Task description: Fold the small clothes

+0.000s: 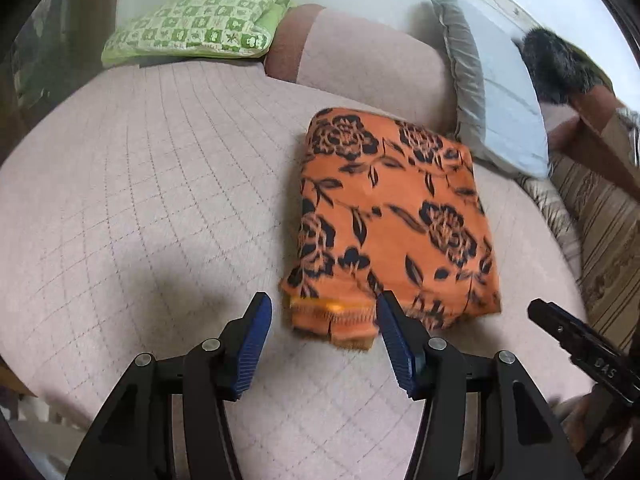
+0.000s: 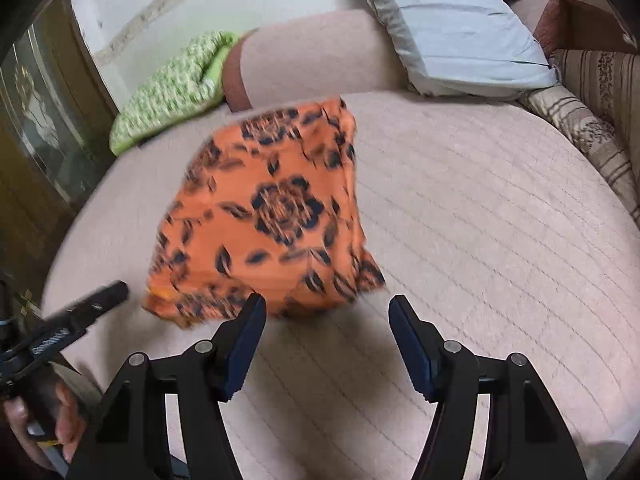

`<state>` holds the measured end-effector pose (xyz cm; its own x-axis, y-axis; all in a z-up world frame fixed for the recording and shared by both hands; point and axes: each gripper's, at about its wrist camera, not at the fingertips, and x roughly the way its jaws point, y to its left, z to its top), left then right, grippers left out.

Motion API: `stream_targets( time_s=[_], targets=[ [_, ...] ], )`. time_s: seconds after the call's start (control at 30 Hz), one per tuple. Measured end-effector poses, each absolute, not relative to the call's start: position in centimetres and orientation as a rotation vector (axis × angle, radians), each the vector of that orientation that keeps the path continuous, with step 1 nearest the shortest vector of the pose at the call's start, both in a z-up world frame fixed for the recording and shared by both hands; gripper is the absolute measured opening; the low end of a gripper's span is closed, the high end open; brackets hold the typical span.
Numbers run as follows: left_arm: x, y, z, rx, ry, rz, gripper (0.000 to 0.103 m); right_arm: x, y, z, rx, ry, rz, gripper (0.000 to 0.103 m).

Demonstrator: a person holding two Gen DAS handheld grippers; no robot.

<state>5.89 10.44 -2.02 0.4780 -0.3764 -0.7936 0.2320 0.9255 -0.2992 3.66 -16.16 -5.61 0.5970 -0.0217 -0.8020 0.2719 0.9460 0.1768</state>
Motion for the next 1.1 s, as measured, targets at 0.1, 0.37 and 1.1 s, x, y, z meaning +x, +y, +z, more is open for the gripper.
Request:
stream_targets(
  time_s=[0.1,0.37,1.1],
  targets=[
    [9.0,10.3,-1.0,-0.176,1.029,-0.400,0.054,5.5,-17.7,-4.3,0.354,0.892,-0.126,0.066],
    [20.4,8.0,0.5,-0.160,1.021,-0.396,0.059,16.4,-22.7,-2.2,0.312,0.921,-0.109,0.066],
    [30.8,7.3,-6.7,-0.300,1.183,-0.393,0.061,25.6,-27.0,-9.9,0.498,1.042,0.005,0.044]
  ],
)
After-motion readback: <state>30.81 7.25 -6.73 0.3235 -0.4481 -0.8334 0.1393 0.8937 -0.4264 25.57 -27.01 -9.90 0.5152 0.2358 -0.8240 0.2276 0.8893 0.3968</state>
